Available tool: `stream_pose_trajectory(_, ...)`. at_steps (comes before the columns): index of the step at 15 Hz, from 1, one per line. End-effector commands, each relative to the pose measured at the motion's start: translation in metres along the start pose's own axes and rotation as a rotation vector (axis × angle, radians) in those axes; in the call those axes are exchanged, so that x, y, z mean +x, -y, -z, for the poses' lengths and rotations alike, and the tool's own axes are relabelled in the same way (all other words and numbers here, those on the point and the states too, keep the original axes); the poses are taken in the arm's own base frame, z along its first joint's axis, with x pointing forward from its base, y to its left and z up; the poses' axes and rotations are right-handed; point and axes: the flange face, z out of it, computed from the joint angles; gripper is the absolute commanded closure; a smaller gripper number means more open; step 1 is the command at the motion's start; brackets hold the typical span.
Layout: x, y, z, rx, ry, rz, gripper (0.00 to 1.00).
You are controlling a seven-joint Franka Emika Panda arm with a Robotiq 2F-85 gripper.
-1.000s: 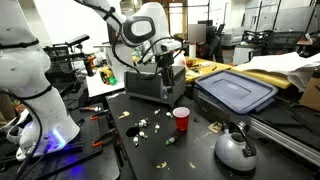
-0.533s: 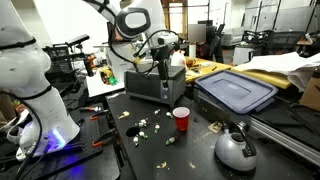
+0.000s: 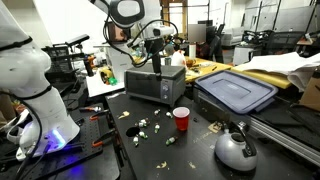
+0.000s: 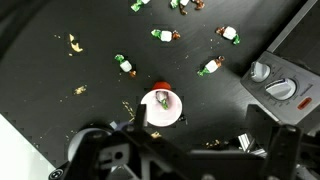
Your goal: Put one piece of candy in the red cup.
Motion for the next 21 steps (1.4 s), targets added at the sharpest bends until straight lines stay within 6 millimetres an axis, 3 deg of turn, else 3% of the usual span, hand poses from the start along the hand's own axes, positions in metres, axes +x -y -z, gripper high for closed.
stream_pose_trajectory(1, -0.018, -0.004, 0.021, 0.034, 0.04, 0.062, 0.0)
stream_pose_trajectory(10, -0.038, -0.004, 0.057, 0.064, 0.087, 0.206, 0.0)
stream_pose_trajectory(21, -0.059, 0.013, 0.102, 0.093, 0.053, 0.342, 0.0)
